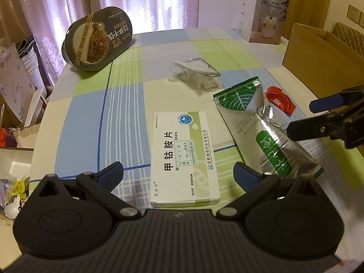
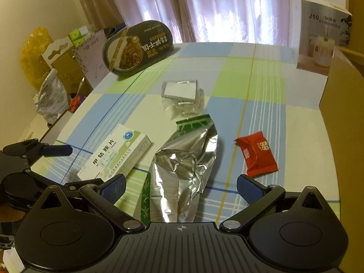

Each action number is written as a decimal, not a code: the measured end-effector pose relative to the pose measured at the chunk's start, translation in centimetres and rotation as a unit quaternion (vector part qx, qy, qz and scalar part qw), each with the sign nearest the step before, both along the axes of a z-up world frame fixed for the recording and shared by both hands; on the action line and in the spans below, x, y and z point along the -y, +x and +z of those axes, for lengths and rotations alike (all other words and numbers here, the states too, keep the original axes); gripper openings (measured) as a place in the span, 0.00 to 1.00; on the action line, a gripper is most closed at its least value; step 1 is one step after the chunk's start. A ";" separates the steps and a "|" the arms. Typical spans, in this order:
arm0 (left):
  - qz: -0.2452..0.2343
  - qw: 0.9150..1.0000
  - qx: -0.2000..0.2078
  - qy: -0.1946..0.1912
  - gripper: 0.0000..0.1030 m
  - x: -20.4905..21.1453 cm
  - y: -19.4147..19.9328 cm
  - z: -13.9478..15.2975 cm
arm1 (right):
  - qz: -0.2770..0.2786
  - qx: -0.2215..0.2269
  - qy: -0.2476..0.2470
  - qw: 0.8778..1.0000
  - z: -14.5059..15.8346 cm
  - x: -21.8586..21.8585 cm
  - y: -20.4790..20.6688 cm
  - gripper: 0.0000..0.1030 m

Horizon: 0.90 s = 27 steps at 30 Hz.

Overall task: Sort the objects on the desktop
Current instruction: 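Grasp the white medicine box with the left gripper while the right grasps the foil bag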

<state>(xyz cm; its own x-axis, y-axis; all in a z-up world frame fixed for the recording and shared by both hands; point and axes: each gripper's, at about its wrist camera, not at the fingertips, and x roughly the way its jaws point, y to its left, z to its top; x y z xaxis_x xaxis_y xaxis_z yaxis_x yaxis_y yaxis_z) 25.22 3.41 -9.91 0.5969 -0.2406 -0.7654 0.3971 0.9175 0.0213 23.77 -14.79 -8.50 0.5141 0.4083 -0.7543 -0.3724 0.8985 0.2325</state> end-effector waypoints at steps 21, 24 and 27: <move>0.005 1.000 -0.007 0.012 0.98 -0.9 0.6 -1.3 | -0.014 -0.039 -0.019 0.999 -4.2 -2.7 2.8 0.98; 0.002 1.000 -0.006 0.009 0.98 -0.8 0.7 -1.3 | -0.013 -0.043 -0.023 0.999 -4.6 -3.0 3.2 0.98; 0.002 1.000 -0.003 0.006 0.98 -0.7 0.9 -1.3 | -0.013 -0.036 -0.035 0.999 -4.7 -3.3 3.4 0.98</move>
<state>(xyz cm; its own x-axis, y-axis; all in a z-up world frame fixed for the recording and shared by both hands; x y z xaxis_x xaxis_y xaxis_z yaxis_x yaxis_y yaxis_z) 26.11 4.13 -11.19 0.5936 -0.2288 -0.7716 0.3944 0.9184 0.0311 27.13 -11.53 -13.21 0.4678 0.3401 -0.8158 -0.3334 0.9227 0.1936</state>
